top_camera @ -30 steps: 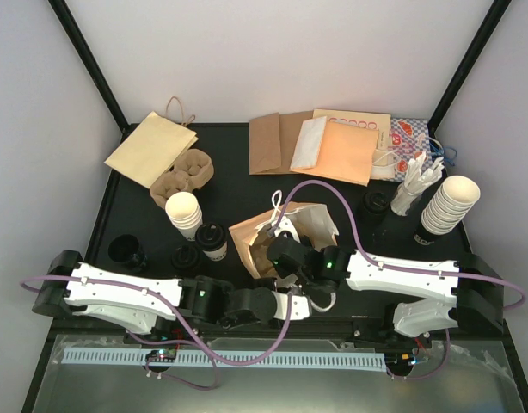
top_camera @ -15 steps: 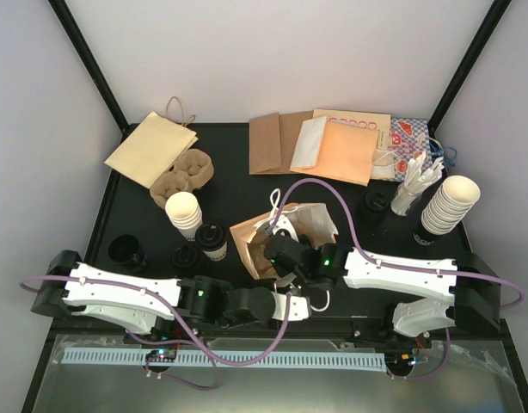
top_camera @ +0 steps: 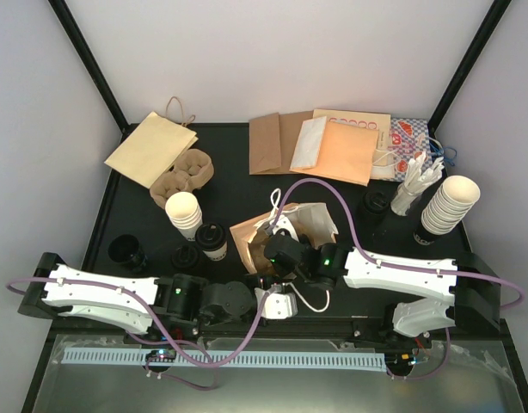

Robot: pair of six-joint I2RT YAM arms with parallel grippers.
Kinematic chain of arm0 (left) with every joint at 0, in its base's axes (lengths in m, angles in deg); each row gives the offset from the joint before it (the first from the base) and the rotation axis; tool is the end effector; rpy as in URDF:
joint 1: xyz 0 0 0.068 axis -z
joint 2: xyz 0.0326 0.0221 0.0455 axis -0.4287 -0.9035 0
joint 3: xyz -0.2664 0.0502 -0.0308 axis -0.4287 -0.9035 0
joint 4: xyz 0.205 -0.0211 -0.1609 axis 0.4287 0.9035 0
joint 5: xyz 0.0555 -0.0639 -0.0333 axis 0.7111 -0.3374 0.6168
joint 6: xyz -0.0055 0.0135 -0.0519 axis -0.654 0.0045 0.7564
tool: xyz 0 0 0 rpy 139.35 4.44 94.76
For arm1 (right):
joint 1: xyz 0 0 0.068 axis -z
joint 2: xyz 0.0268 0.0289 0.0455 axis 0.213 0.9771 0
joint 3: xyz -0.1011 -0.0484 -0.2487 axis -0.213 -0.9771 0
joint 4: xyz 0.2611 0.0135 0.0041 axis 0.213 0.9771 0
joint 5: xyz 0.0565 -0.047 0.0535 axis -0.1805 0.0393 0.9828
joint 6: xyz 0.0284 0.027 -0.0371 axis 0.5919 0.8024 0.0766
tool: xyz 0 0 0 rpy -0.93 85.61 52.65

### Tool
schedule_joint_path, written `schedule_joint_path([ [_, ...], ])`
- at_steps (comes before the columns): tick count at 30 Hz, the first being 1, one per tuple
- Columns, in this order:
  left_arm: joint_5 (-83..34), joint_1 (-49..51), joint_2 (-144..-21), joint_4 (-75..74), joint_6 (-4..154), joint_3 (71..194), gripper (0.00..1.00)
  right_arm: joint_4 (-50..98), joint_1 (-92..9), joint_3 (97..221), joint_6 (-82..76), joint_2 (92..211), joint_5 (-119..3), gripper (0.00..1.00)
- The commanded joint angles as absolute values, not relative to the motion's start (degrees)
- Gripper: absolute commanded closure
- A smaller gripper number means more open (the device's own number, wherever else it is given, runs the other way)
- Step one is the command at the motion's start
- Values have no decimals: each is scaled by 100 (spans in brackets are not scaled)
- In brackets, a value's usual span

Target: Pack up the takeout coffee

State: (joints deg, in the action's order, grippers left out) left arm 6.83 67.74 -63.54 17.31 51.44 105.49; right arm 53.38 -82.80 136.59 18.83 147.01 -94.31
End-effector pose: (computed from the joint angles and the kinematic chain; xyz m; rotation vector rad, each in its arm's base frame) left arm 0.0017 -0.2230 0.2957 1.4608 1.4254 -0.4880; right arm 0.1065 0.2495 0.2445 -0.6548 2.2644 0.2029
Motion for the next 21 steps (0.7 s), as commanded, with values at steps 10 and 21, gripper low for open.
schedule_joint_path([
  [10, 671, 6717, -6620, 1335, 4479, 10519, 49, 5471, -8245, 13781, 1871, 14716, -9320, 70],
  [21, 494, 6570, -6923, 1109, 4215, 10599, 84, 5506, -8225, 13807, 1860, 14742, -9280, 70],
])
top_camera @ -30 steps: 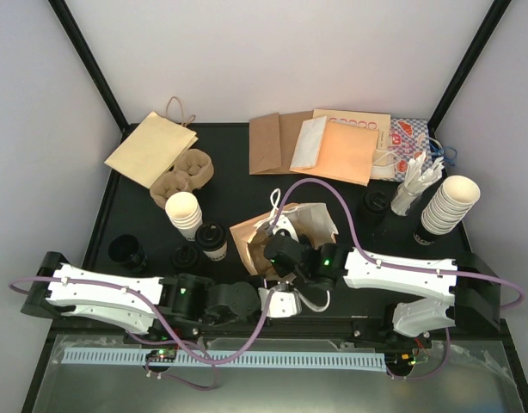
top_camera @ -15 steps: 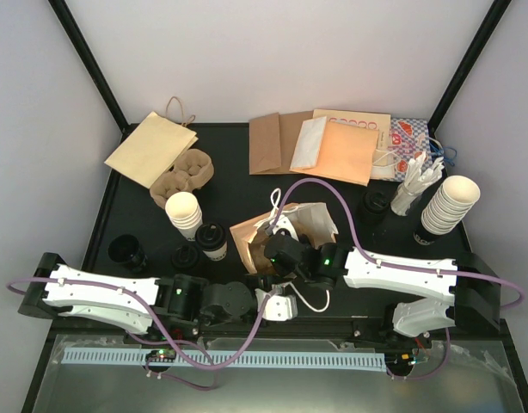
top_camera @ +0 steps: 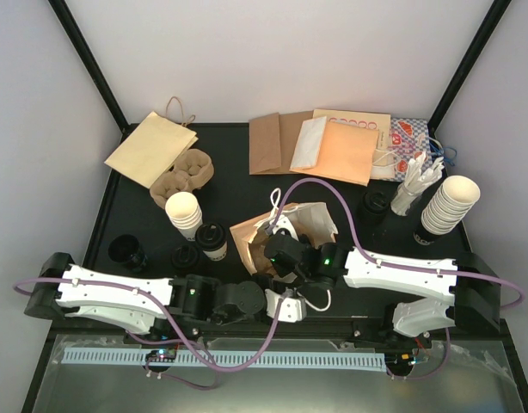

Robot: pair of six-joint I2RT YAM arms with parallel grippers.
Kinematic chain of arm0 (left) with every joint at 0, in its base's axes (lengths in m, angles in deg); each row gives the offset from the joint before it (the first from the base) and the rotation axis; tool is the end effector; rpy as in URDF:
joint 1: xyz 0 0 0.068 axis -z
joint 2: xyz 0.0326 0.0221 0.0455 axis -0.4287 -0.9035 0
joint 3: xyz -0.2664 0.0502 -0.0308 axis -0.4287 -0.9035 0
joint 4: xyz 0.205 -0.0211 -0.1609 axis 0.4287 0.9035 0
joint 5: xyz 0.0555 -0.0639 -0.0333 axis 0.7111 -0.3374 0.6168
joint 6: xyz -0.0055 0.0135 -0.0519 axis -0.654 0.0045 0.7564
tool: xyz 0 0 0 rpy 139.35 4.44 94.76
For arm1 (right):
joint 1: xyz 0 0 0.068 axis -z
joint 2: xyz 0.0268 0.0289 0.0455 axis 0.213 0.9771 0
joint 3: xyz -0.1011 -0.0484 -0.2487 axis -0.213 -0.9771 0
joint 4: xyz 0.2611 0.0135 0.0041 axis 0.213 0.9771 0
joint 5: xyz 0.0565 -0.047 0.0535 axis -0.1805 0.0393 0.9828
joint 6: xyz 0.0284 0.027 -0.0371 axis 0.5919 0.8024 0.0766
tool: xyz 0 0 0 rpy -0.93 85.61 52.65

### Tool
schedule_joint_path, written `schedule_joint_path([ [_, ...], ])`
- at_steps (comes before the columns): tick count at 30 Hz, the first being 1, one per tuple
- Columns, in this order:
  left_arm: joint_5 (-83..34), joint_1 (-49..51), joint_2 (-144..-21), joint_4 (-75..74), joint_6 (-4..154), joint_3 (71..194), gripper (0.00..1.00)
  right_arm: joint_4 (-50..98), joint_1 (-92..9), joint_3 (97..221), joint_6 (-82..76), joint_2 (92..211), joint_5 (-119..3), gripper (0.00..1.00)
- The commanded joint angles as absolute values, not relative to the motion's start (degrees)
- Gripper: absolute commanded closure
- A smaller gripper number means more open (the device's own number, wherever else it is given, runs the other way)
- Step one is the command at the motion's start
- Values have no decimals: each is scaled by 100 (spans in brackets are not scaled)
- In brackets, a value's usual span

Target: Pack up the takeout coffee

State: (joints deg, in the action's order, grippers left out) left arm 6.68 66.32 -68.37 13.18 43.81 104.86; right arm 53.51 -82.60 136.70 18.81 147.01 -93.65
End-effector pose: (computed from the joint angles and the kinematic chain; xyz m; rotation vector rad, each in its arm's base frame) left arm 0.0066 -0.2407 0.2809 1.5471 1.3433 -0.3764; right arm 0.1071 0.2494 0.2448 -0.6580 2.2711 0.2107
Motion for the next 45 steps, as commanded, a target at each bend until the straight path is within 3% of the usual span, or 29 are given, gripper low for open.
schedule_joint_path([
  [1, 373, 6563, -6948, 1165, 4201, 10625, 90, 5512, -8215, 13814, 1863, 14750, -9283, 70],
  [4, 84, 6558, -7021, 1282, 4235, 10662, 98, 5521, -8208, 13842, 1855, 14760, -9287, 70],
  [16, -996, 6582, -7327, 1398, 4523, 10700, 98, 5581, -8134, 13950, 1816, 14863, -9296, 70],
  [30, -706, 6626, -7122, 1213, 4727, 10843, 98, 4898, -8124, 13366, 1915, 14982, -9307, 71],
  [45, -1278, 6702, -7120, 1098, 4813, 10979, 98, 3659, -8121, 12648, 1859, 15129, -9844, 72],
])
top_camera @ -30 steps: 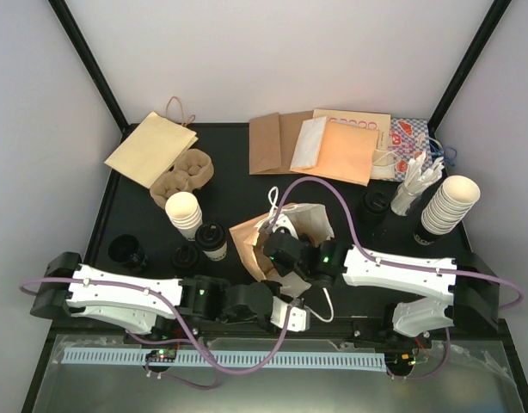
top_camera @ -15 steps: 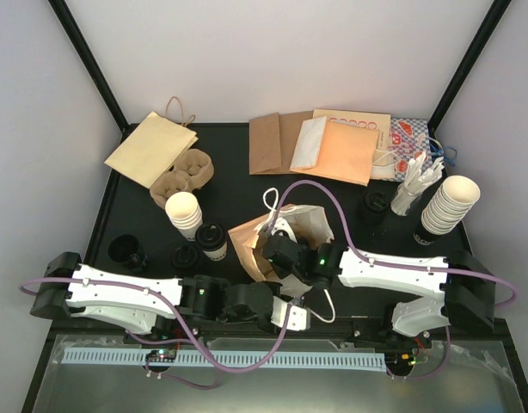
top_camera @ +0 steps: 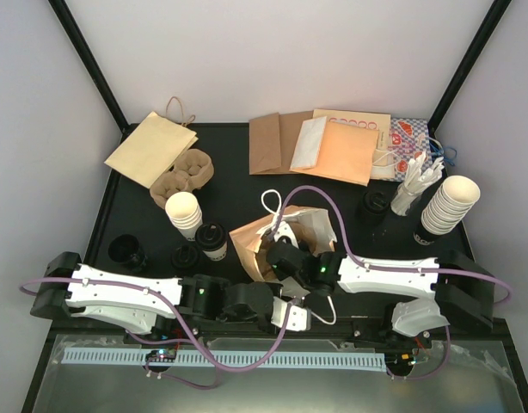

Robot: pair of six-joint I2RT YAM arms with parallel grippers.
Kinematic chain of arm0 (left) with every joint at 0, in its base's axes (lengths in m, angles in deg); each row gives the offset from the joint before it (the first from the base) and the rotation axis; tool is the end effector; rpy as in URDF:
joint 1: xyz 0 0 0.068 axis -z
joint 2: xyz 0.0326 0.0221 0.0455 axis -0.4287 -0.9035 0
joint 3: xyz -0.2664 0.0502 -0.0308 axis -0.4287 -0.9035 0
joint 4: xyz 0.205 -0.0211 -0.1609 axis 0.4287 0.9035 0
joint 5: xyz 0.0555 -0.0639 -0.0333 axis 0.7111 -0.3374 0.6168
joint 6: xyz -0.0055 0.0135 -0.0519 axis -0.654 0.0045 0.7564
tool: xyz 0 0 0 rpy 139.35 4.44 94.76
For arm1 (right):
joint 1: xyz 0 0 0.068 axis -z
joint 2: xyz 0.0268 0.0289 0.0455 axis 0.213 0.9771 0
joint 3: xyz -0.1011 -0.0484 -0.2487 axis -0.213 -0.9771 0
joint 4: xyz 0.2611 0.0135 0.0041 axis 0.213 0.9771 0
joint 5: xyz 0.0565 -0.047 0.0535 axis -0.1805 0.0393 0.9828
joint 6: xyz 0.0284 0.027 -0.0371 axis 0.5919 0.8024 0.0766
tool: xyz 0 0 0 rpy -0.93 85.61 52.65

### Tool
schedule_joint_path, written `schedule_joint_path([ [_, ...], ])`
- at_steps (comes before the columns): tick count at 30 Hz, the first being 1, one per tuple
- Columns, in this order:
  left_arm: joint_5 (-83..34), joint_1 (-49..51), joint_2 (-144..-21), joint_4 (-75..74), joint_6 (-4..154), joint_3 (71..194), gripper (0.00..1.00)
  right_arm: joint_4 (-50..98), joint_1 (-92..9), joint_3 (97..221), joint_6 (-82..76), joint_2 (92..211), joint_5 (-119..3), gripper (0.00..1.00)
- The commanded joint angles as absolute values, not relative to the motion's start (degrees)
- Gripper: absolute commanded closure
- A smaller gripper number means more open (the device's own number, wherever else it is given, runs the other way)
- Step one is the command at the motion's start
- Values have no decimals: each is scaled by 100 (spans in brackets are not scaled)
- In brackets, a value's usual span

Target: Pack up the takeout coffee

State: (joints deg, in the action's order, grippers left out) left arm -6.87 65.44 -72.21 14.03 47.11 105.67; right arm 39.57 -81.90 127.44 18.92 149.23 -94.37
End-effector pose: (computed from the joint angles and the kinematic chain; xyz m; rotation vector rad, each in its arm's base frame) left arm 0.0020 -0.2535 0.2680 1.7055 1.3700 -0.5832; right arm 0.1106 0.2482 0.2012 -0.6131 2.2452 0.2343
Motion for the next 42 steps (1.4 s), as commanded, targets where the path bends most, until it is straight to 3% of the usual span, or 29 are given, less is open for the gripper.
schedule_joint_path([
  [1, -1291, 6715, -7121, 1107, 4816, 10992, 99, 3641, -8122, 12668, 1844, 15186, -9859, 72],
  [10, -1191, 6760, -7147, 1220, 4955, 11097, 96, 3513, -8120, 12598, 1844, 15289, -9864, 72],
  [16, -702, 6761, -7037, 1459, 5098, 11290, 52, 3576, -8128, 12463, 1872, 15164, -9856, 72],
  [20, -205, 6752, -6798, 1733, 5191, 11493, 41, 3638, -8124, 12379, 1845, 15057, -9876, 72],
  [23, 65, 6744, -6584, 2011, 5278, 11750, 23, 3684, -8125, 12350, 1804, 14995, -9896, 72],
  [26, 326, 6738, -6369, 2369, 5479, 12042, 15, 3712, -8126, 12363, 1774, 14971, -9898, 72],
  [33, 901, 6269, -5928, 3425, 6475, 12886, 10, 3718, -8129, 12353, 1718, 14923, -9888, 73],
  [42, -273, 4278, -6008, 4350, 7635, 13592, 10, 3717, -8137, 12280, 1568, 14830, -9905, 73],
])
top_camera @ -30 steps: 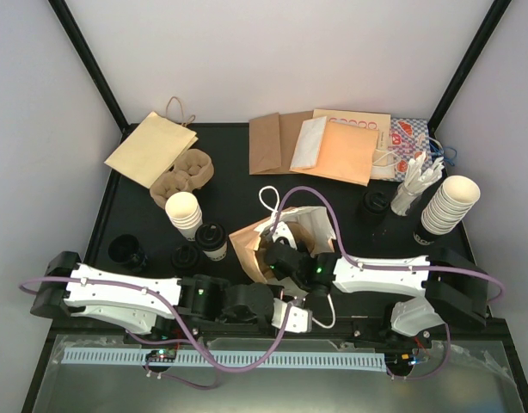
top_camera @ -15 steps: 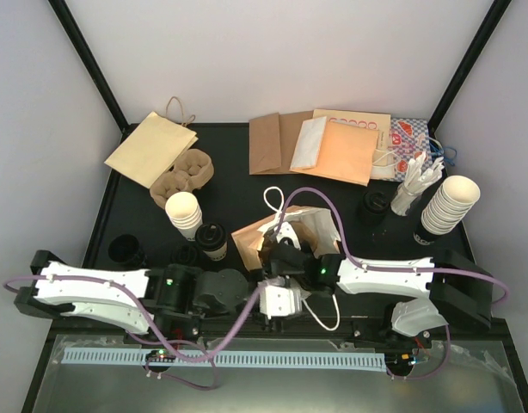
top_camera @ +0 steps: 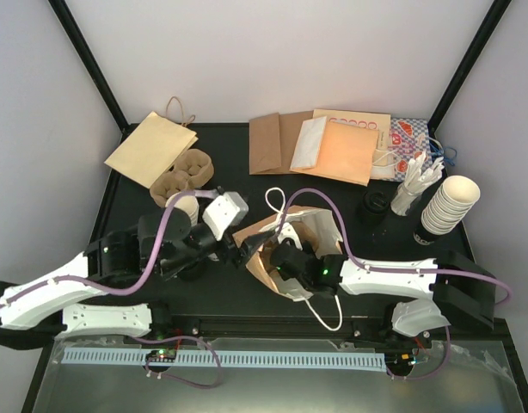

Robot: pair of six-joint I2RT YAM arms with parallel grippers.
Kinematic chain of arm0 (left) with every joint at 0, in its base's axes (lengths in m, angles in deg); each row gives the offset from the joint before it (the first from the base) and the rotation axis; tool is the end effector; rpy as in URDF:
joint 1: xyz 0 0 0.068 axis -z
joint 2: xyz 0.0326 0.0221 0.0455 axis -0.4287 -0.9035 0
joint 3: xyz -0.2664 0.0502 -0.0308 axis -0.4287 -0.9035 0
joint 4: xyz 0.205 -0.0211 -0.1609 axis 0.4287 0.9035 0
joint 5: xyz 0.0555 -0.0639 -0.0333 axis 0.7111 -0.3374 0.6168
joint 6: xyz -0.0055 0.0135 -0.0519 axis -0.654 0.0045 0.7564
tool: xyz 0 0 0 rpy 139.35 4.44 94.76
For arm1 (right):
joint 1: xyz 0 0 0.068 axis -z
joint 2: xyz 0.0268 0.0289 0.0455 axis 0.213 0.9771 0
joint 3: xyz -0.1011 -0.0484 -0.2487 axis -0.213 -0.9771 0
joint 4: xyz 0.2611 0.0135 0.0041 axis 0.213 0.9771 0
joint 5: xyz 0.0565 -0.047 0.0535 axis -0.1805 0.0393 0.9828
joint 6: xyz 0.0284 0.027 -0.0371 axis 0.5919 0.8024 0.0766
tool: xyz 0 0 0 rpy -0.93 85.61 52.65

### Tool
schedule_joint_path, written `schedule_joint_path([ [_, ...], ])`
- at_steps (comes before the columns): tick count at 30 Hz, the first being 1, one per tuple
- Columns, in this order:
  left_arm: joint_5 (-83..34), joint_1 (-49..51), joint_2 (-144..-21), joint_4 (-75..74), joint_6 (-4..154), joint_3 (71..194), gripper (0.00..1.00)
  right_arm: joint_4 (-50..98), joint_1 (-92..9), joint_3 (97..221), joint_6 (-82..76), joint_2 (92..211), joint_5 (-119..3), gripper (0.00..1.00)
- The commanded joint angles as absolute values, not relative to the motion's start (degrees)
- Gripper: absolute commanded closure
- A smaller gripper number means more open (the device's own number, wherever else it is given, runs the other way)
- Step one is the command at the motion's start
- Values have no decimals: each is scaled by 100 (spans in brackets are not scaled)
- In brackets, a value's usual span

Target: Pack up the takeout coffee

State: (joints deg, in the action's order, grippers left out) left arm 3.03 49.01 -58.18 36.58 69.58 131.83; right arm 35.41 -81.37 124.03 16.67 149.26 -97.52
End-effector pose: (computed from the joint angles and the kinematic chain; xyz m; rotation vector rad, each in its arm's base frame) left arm 0.0566 -0.1594 0.4336 0.8468 1.6669 -0.6807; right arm 0.1126 0.2416 0.1889 -0.6073 2.2016 0.1728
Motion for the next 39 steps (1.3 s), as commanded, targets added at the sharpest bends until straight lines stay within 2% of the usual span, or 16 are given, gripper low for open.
schedule_joint_path([
  [1, -470, 4002, -6117, 4493, 7735, 13711, 10, 3724, -8137, 12280, 1549, 14830, -9908, 73],
  [9, -2474, 1594, -7165, 5005, 8305, 13901, 10, 3610, -8234, 12144, 1399, 14745, -9960, 73],
  [13, -3151, 909, -7687, 4738, 8277, 13721, 12, 3420, -8380, 12051, 1320, 14732, -10109, 73],
  [20, -3306, 635, -8706, 4461, 8010, 13808, 13, 3260, -8771, 11997, 1552, 14885, -10698, 72],
  [25, -3412, 619, -9848, 5042, 7834, 14588, 15, 3351, -8836, 12094, 1806, 15150, -11128, 73],
  [29, -3345, 610, -10582, 5154, 7780, 14901, 18, 3161, -8838, 12049, 1826, 15256, -11018, 72],
  [39, -3344, 630, -11150, 5287, 7891, 14965, 21, 2808, -8840, 11822, 2009, 15148, -10532, 72],
])
